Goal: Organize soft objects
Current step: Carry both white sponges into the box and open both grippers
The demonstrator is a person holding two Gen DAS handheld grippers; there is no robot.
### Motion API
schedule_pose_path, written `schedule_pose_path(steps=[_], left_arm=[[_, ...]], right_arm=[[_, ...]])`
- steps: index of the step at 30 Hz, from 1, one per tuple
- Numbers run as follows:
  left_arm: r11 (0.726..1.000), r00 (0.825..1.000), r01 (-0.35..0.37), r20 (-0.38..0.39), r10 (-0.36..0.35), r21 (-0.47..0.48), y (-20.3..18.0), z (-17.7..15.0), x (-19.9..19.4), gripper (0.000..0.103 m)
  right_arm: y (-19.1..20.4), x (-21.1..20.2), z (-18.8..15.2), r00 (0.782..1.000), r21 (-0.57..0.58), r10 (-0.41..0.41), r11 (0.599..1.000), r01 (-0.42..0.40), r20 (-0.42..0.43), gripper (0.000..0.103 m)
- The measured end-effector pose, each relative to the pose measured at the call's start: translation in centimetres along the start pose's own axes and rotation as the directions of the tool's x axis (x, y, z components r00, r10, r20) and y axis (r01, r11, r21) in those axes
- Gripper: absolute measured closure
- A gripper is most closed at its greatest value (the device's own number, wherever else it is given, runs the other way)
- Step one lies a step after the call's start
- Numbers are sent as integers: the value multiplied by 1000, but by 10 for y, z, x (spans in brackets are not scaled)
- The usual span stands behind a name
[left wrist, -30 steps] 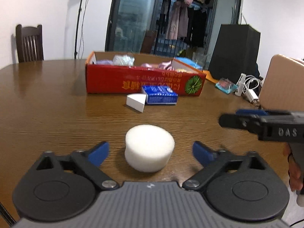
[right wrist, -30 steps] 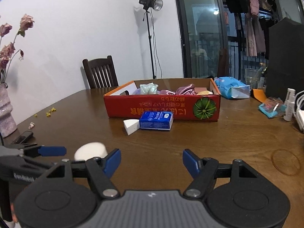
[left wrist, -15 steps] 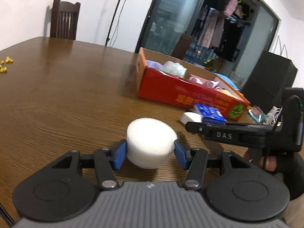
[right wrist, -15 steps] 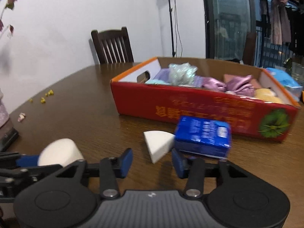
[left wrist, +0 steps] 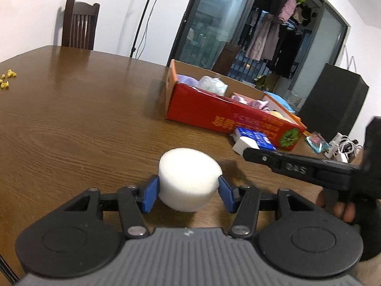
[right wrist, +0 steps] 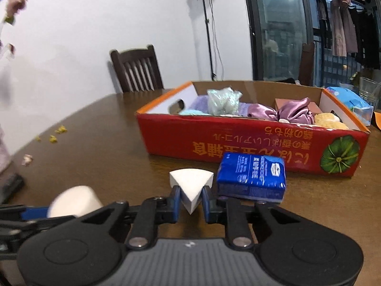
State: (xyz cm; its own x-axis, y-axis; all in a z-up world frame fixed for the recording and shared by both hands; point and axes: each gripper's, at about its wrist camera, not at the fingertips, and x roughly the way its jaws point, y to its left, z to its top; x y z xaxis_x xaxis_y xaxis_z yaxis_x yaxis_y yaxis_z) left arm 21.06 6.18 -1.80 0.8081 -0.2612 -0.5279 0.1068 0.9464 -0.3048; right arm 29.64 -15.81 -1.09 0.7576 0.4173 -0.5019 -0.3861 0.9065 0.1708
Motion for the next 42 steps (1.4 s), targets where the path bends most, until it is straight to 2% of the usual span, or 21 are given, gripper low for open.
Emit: schedule_pose_path(steps=[8,17,22,28,31,34,36,39,42], left_arm=[[995,998,66,6,-67,75,-38,-26,-31,48],[978,981,149,104,-165,144,-74,-39,-92,47],[973,974,162,134,-184,164,-85,-28,-100,47],[973,974,151,140,-176,174,-88,-21,-95,47],[961,963,144,188,-191,237,-96,4,-94,47],[947,949,139,233,-211,290,-106,44,-86,47],[941,946,134,241,-215,311,-110,74,-69,47],[948,955,110,233,-184,298,-107,116,-29,47],[969,973,121,169,-159,216,-90,155,27,47]], right_arm=[[-2,-87,-31,996,26,-18,1000,16,93,84],[2,-178,-56,979,15,-57,998,55,198,83],[0,-200,-61,971,24,-70,998,66,227,83],[-7,-200,-59,969,43,-81,996,73,233,83],[-10,-195,-47,973,29,-28,999,22,229,83],[-10,-187,-20,966,-40,-17,999,28,257,83],[-16,-174,6,961,-80,-18,996,41,275,83],[-29,-146,45,961,-99,-38,993,67,274,83],[-53,-107,86,969,-64,-30,997,47,245,83]])
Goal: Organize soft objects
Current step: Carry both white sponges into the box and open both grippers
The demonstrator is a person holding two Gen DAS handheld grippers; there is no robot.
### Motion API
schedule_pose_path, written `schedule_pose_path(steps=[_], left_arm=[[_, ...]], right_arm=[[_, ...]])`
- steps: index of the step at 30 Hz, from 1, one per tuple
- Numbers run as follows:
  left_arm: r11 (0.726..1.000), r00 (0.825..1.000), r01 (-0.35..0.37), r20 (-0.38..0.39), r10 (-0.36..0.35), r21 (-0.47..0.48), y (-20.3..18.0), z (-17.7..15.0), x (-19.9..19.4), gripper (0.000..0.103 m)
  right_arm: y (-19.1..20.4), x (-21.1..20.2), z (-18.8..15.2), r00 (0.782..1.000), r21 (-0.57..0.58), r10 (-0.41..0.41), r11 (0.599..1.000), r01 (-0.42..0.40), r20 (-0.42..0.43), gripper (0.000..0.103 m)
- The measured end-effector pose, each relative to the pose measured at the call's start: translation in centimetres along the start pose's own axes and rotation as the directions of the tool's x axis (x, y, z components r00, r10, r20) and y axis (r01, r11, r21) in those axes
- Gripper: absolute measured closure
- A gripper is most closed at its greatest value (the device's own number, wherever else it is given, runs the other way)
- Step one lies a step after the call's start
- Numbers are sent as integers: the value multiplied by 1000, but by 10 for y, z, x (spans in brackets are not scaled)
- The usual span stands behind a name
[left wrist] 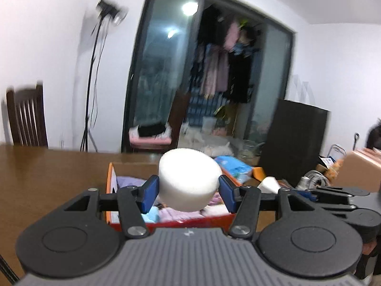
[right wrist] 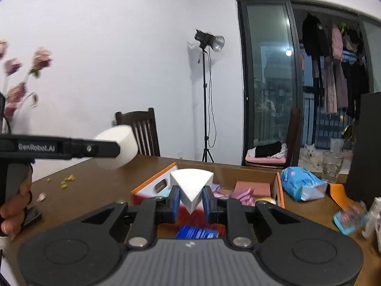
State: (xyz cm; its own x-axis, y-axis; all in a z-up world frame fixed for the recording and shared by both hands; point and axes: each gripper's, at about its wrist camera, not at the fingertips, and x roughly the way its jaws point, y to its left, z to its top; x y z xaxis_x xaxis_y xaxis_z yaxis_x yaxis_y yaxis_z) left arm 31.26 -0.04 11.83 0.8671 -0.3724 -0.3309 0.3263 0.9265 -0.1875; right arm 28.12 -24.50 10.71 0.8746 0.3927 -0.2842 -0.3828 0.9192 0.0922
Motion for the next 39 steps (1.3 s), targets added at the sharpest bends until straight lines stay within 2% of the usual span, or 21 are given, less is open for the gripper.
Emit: schedule_pose_path(steps=[4,7,12,14,15,16,18,20,22,28,33,39], left_arm=[[997,995,-31,-95,24,-75,40,18,72,47],[994,984,-89,-163,77,-66,64,19,120,47],[990,961,-134,-251,117,-53,97,7,181,46],[990,954,-136,-276,121,-37,104,1,197,41],[990,951,-138,-283,125,-29,105,-1,203,29],[990,951,-139,-280,129,-17,105,-3,207,22],[992,954,-128,-272,124,6,105,-5,211,20],[992,958,-124,-260,123,11,106,-5,211,17],[992,962,-123,-247,118,-5,107,-4,207,15],[988,966,-152,-213,145,-20,101,15,189,15],[989,977,-145,-157,145,12,79,31,146,14],[992,989,-118,-83,121,47,42,33,70,11]], right_arm=[[-32,75,29,998,60,19,998,-15,-67,83],[-50,134,38,991,60,5,998,3,-134,83],[-67,227,37,973,47,-16,999,27,-231,81],[-70,258,34,964,39,-31,998,43,-265,81],[-70,271,33,960,40,-35,998,48,-279,81],[-72,284,31,955,43,-30,998,44,-296,81],[-73,299,27,952,48,-30,998,46,-304,71],[-74,304,25,953,55,-32,997,51,-302,61],[-77,302,26,959,83,-9,996,34,-285,60],[-85,276,39,968,63,-43,996,60,-247,58],[-80,223,61,980,47,-52,997,62,-192,58],[-63,136,77,990,-7,-59,998,59,-126,56]])
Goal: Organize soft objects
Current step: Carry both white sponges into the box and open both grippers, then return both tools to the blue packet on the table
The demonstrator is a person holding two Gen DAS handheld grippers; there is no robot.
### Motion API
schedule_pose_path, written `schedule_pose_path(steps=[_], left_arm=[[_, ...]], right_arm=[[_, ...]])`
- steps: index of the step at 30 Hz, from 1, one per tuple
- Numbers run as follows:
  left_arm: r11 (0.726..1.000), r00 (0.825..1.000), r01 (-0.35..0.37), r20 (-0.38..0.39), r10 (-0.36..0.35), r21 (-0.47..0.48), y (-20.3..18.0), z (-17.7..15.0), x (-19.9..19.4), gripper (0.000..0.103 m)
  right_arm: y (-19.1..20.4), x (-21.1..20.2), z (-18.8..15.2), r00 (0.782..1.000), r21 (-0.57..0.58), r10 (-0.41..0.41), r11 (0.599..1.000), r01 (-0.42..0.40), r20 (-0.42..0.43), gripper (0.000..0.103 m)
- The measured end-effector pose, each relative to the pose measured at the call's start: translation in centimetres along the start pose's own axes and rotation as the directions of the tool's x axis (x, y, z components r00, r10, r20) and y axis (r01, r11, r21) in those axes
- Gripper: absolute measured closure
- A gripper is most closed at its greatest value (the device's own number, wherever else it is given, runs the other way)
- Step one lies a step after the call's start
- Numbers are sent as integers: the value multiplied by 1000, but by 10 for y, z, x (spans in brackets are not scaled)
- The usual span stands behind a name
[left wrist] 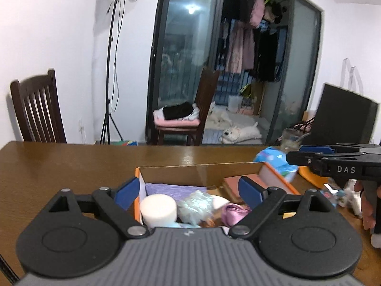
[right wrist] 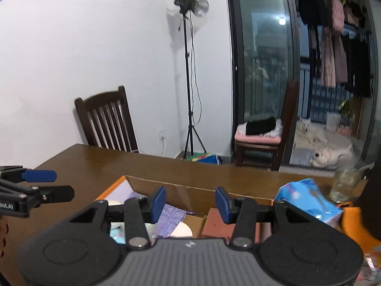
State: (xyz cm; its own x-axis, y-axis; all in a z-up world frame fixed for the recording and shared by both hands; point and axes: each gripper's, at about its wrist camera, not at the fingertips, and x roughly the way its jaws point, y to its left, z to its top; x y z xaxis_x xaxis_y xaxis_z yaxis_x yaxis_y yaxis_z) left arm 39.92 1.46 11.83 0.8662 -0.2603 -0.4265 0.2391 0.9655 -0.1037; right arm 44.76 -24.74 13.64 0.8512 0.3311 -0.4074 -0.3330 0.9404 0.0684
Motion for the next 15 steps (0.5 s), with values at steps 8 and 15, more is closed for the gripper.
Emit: schedule_pose_path(steps=[8,15], left_arm=[[999,996,34,87,-37,36,-35,-52,-100,8],[998,992,-1,128,-7,59,-65,-138,-163,8]], right_arm=[[21,-122,-49,996,-26,30,999,-28,79,42],[51,-194,-127,992,-18,56,998,-54,116,39]])
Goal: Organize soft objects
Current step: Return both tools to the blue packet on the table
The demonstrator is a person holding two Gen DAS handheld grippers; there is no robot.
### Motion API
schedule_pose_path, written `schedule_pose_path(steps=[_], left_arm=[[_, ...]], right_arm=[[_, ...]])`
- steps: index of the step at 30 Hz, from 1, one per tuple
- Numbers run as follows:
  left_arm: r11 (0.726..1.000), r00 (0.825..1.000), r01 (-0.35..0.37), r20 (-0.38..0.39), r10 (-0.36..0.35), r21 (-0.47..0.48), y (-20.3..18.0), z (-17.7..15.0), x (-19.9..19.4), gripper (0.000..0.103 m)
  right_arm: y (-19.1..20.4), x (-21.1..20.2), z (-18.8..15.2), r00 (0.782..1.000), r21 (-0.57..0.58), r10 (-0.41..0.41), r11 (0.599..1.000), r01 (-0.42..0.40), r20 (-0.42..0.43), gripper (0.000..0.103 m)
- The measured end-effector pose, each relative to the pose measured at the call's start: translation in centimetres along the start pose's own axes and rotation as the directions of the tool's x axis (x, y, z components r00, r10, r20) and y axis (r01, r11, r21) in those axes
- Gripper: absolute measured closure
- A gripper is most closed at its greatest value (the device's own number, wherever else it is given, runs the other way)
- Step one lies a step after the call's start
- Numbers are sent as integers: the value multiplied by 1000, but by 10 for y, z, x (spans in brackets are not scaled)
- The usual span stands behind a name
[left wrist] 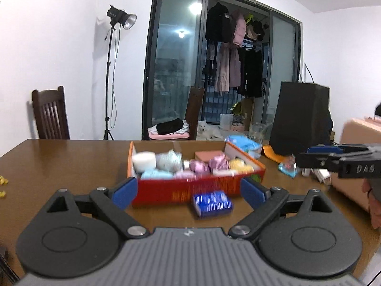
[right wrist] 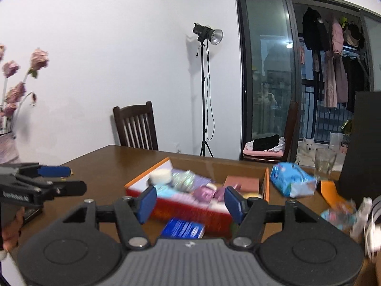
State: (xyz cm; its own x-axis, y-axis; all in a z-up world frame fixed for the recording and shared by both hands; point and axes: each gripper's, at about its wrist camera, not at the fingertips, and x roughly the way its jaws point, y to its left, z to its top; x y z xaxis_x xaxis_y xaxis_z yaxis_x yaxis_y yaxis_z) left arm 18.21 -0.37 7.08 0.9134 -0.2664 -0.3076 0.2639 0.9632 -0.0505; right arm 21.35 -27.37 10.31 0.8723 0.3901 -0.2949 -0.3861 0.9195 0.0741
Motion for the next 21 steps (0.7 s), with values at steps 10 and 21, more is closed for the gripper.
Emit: schedule_pose_path(steps=[10,21], left_arm=[[993,998,37,-49,-43,-108,0,-64,-59,8],[991,994,29,-101,-43,-132,-1,-79,-43,8]], right_arm=[[26,-64,-89,1000,158,1,987,4,-30,39],[27,-52,-111,996,179,-38,982,53,-86,39]])
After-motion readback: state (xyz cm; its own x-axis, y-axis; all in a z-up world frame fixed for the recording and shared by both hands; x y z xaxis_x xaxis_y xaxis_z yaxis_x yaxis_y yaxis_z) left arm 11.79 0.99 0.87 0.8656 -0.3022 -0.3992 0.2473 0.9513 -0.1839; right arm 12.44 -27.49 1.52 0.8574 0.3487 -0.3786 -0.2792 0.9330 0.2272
